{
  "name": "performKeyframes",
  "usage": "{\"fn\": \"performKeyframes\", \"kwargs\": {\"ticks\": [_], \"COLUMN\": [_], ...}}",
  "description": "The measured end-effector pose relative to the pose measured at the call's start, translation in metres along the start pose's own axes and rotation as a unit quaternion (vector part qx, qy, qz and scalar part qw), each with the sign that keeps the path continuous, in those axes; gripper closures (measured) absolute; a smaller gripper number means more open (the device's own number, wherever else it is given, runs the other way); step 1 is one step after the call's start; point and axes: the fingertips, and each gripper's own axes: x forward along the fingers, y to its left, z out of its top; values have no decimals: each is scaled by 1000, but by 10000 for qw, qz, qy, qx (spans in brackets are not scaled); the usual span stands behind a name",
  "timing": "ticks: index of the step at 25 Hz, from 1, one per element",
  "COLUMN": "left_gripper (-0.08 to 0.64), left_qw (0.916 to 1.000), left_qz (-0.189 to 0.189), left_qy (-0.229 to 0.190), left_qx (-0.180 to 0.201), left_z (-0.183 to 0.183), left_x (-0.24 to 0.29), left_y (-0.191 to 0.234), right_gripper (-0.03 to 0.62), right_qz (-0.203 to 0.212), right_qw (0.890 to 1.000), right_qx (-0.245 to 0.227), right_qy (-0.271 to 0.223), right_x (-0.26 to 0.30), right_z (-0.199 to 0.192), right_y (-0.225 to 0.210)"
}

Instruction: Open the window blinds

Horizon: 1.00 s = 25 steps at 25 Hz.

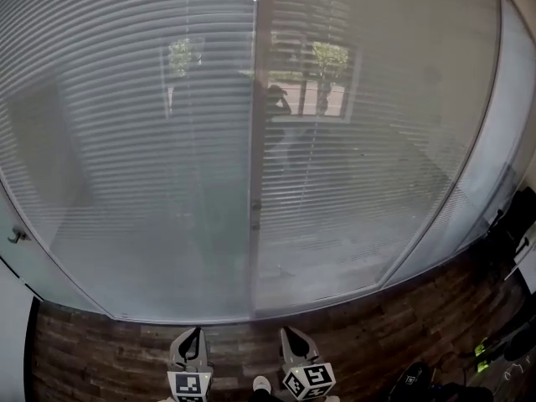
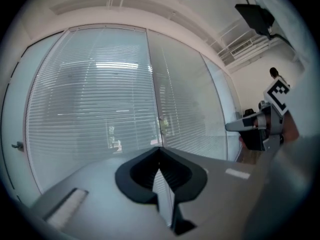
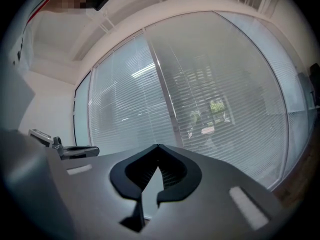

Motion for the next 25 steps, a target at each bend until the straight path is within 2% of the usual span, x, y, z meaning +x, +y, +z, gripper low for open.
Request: {"fn": "performKeyframes", "kwargs": {"ticks": [6, 14, 21, 25], "left_gripper": [560, 560, 560, 560], "left_qw": [9999, 9999, 9996, 9995], "left_qz": [67, 75, 229, 311], "left_qy": [-105, -127, -140, 20], "left_qx": [40, 76, 30, 11], "left_z": [16, 17, 19, 10], "left_x": [63, 117, 138, 137], "left_y": [-4, -12, -3, 14], "right_gripper": [592, 592, 592, 591], "right_qz": [82, 215, 260, 272], "right_qw": [9999, 9997, 9994, 9988], "right_qx": [-47, -119, -246, -394], "right_qy": [-109, -76, 3, 79], "right_x": [46, 84, 117, 136], "right_z": [26, 33, 39, 41], "right_y": [-42, -73, -83, -75]}}
